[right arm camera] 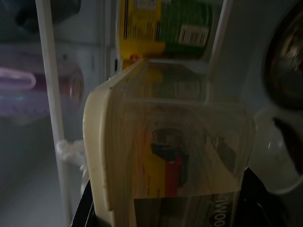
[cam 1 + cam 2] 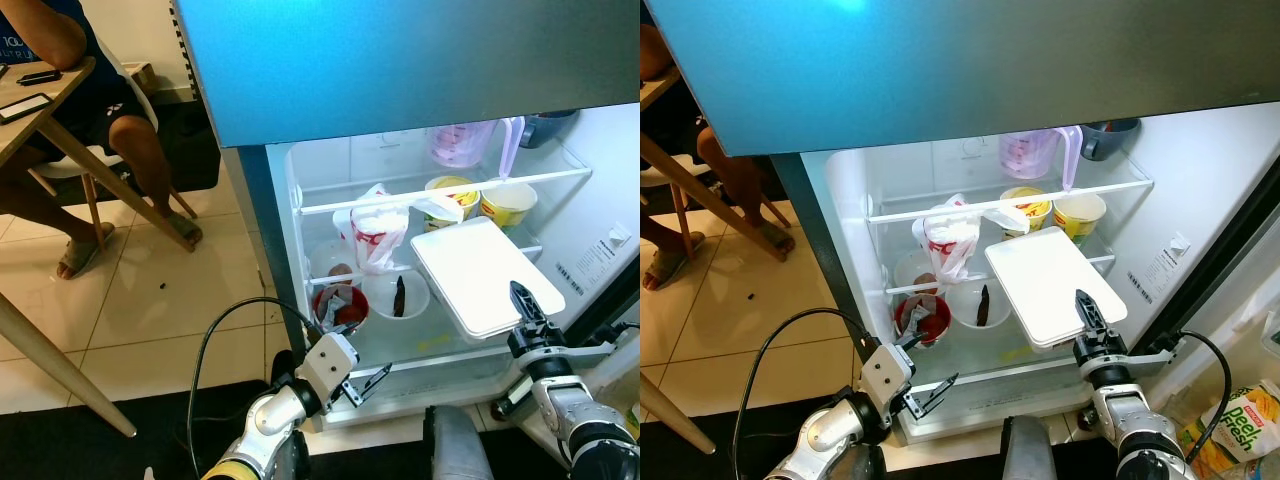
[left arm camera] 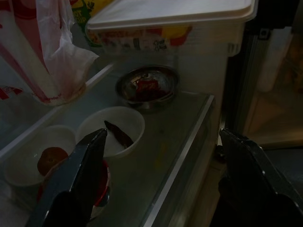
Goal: Restocking fridge
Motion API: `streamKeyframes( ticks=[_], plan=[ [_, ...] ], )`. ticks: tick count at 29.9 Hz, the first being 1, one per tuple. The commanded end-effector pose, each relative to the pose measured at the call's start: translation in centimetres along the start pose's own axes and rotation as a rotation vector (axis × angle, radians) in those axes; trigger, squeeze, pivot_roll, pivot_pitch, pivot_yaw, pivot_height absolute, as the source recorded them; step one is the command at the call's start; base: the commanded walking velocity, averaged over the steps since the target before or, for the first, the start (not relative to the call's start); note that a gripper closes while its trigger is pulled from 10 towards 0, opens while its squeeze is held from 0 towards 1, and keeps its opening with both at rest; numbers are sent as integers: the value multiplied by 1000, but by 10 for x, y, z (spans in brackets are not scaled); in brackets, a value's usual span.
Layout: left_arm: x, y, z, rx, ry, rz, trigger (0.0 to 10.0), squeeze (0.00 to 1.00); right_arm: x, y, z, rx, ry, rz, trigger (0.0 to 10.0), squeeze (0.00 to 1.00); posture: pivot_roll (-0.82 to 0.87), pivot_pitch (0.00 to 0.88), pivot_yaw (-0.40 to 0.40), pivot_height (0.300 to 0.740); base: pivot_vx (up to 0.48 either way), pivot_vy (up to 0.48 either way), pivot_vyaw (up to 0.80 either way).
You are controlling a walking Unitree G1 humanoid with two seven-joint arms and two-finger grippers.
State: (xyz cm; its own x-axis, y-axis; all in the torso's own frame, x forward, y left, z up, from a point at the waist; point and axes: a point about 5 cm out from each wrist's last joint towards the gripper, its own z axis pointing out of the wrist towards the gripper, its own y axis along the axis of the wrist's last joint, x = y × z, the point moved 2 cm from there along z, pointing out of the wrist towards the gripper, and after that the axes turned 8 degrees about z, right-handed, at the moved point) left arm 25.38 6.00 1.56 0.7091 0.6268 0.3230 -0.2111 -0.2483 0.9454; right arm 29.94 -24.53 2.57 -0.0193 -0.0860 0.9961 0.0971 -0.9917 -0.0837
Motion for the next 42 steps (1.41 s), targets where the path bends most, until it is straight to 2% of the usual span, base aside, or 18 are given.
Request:
streamKeyframes(
  ticks=[1, 23, 39, 42],
  plan=[
    [3, -2, -4, 7, 0, 5, 10000, 0, 6, 0, 9, -36, 9, -1, 10000, 0, -99, 3, 35, 585, 0, 0, 0],
    [0, -4, -15, 7, -1, 9, 10000, 0, 5, -17, 27, -58, -48, 19, 10000, 0, -47, 30, 40, 585, 0, 0, 0],
    [-4, -3, -25, -4, -16, 10, 10000, 0, 23, -31, 53, -93, -23, 47, 10000, 0, -9, 79, 77, 585, 0, 0, 0],
    [-3, 0, -26, -9, -20, 12, 10000, 0, 25, -36, 60, -110, -57, 12, 10000, 0, -2, 89, 83, 585, 0, 0, 0]
  ],
)
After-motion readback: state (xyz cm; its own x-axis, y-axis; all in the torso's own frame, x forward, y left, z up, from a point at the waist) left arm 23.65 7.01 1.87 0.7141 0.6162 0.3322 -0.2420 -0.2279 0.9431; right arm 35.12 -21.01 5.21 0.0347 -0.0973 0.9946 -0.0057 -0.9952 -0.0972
